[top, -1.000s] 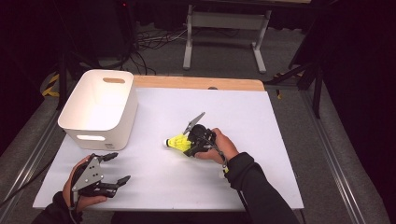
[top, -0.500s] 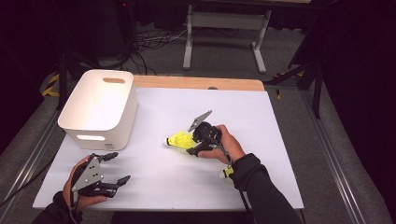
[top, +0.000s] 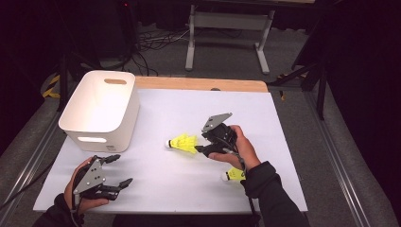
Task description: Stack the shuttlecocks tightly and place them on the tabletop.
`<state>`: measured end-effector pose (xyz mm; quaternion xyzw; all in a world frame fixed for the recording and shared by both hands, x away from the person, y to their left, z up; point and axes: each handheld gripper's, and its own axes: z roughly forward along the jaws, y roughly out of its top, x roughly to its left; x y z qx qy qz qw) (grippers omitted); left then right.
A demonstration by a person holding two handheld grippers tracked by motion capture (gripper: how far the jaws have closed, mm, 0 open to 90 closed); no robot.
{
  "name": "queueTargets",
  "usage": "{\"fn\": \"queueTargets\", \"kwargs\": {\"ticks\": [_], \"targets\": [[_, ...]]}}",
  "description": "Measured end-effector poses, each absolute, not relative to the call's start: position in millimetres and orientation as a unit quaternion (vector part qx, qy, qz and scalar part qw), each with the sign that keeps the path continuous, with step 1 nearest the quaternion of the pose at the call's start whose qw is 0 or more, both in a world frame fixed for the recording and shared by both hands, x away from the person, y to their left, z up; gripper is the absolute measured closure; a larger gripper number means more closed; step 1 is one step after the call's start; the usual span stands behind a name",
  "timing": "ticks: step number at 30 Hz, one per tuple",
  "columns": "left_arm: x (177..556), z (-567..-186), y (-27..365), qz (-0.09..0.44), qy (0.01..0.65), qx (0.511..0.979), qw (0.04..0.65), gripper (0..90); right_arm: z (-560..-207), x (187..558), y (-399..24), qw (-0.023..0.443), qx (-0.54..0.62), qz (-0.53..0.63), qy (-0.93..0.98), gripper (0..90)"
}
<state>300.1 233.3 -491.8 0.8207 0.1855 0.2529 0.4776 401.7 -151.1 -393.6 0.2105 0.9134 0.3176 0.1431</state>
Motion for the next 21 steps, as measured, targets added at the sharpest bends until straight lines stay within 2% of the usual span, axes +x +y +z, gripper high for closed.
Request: {"fn": "queueTargets", "kwargs": {"ticks": [5, 10, 21], "targets": [[300, -493, 230, 0.251, 0.182, 0.825, 0.473, 14.8, -391, 396, -155, 0.154, 0.215, 0.328, 0.907, 42.4], [301, -493, 230, 0.250, 0.181, 0.825, 0.473, 14.8, -389, 386, -164, 0.175, 0.218, 0.341, 0.898, 35.0], [300, -494, 229, 0.251, 0.182, 0.825, 0.472, 14.9, -391, 366, -187, 0.205, 0.227, 0.361, 0.881, 28.2]]}}
